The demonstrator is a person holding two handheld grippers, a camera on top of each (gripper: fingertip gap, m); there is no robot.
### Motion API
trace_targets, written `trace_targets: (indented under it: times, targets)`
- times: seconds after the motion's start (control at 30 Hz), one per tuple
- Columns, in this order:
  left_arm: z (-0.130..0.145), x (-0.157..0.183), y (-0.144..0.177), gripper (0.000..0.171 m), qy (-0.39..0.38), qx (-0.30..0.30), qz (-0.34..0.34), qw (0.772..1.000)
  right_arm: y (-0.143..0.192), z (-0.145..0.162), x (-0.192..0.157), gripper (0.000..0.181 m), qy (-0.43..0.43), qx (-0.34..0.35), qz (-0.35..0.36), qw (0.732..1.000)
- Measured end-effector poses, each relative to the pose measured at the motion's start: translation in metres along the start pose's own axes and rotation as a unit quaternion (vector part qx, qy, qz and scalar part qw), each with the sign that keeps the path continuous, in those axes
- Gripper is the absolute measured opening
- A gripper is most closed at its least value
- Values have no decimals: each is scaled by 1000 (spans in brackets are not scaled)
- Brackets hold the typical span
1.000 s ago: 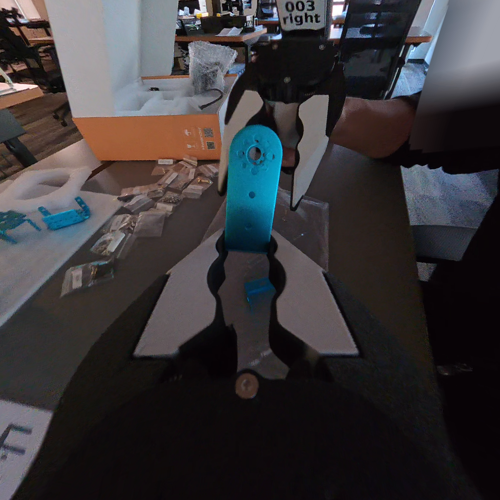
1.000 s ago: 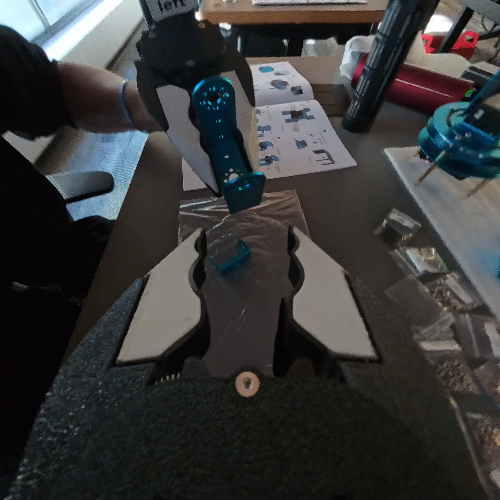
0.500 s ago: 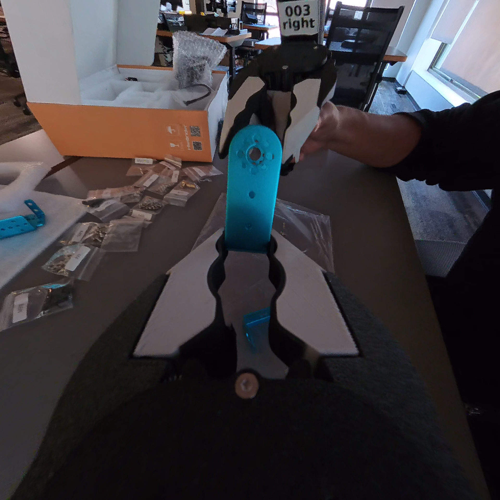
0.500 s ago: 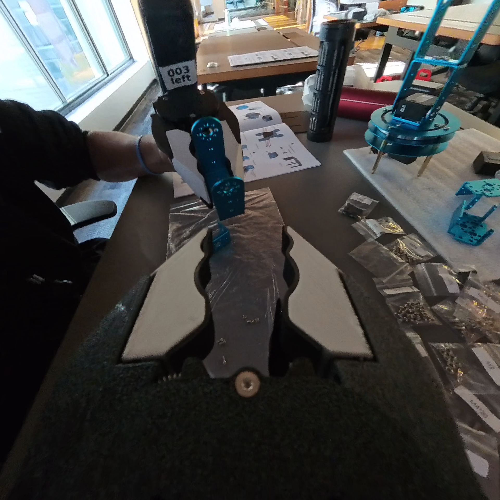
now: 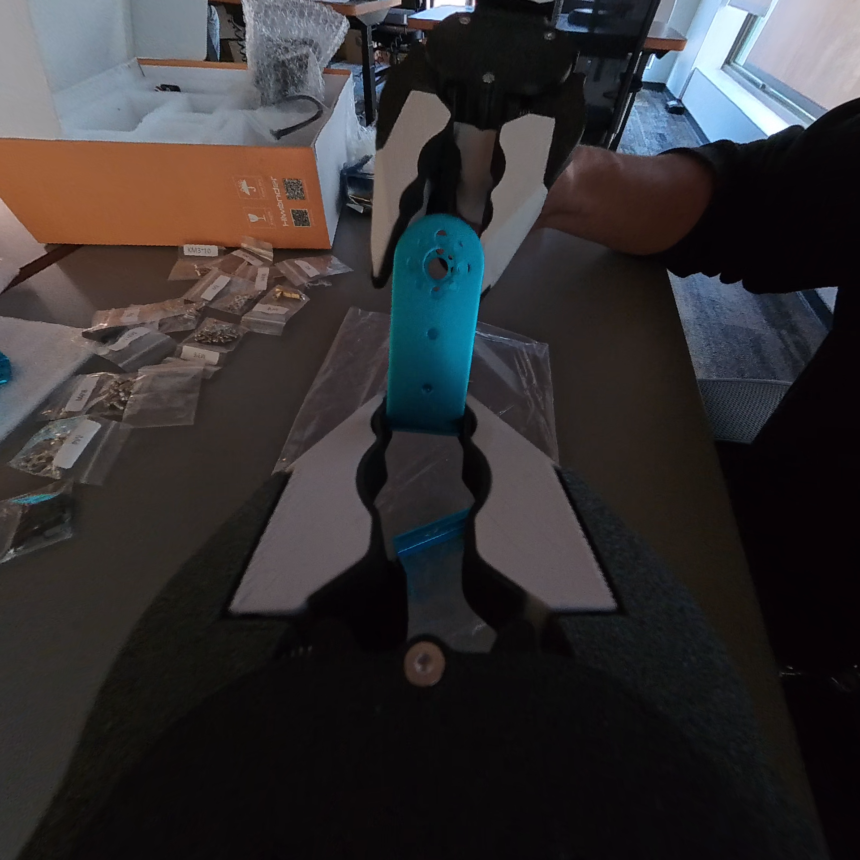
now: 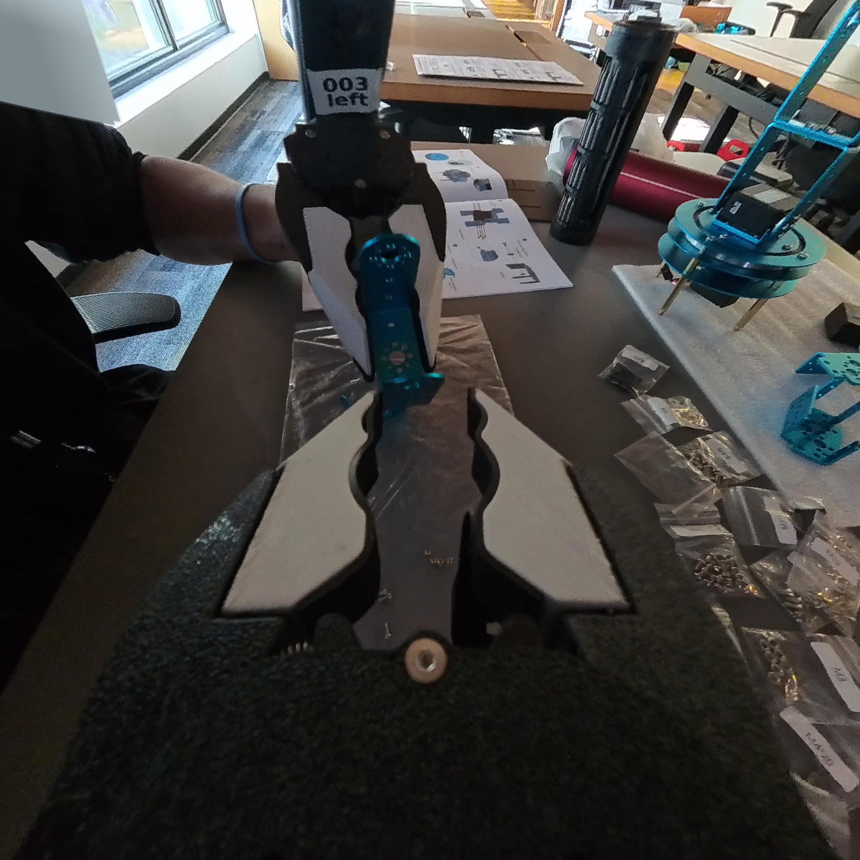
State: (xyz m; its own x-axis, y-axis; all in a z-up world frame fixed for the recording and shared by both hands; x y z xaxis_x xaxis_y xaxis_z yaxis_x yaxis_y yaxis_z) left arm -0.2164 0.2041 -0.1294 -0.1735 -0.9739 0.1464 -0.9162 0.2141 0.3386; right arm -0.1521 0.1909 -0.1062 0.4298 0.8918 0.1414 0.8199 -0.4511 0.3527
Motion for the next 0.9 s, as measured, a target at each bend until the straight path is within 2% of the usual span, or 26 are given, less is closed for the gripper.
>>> trace_targets:
  times: [0.13,0.3,0.37,0.5,0.53,0.6,0.67,0.73,0.8,0.9]
  targets:
    - [0,0,-1,27,7,-1,6,1000,0,0,-5,24,-2,-2,-15,1000]
    - [1,-2,0,27,28,-2,13,1000,-2,0,-6,27,-15,5,-24,1000]
    - [4,-5,0,27,32,-8,9,999,-4,3,-6,33,-31,1,-32,999]
    - [8,-6,-2,27,34,-18,10,999,-8,9,-2,22,-51,-9,-26,998]
    - [9,-7,-2,27,33,-21,9,999,-8,10,-2,23,-55,-9,-29,998]
    - [9,-7,-4,27,34,-23,8,999,-7,8,-1,38,-54,-1,-28,998]
    - [10,-4,-5,27,33,-26,15,999,-9,10,0,40,-47,-11,-20,999]
    - [13,-2,-8,27,25,-37,12,999,-10,13,-6,26,-35,-28,-28,999]
    - [14,-1,-10,27,18,-43,8,999,-11,23,-7,27,-25,-70,-29,997]
    - [10,-3,-8,27,15,-35,3,999,-17,30,-8,27,-27,-79,-30,996]
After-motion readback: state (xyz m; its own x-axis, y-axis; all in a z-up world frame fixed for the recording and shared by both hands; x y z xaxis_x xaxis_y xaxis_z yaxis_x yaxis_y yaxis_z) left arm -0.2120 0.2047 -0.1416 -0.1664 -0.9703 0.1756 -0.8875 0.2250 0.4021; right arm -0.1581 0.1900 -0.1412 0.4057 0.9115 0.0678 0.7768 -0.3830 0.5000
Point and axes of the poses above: each gripper's, where its closed fingertips meet, y back along the fingers, z out of its underside, x = y × z across the jaws, the point moved 2 cm from there along y, back along the fingers, and after that the axes turned 6 degrees about y, right-handed, at the moved point
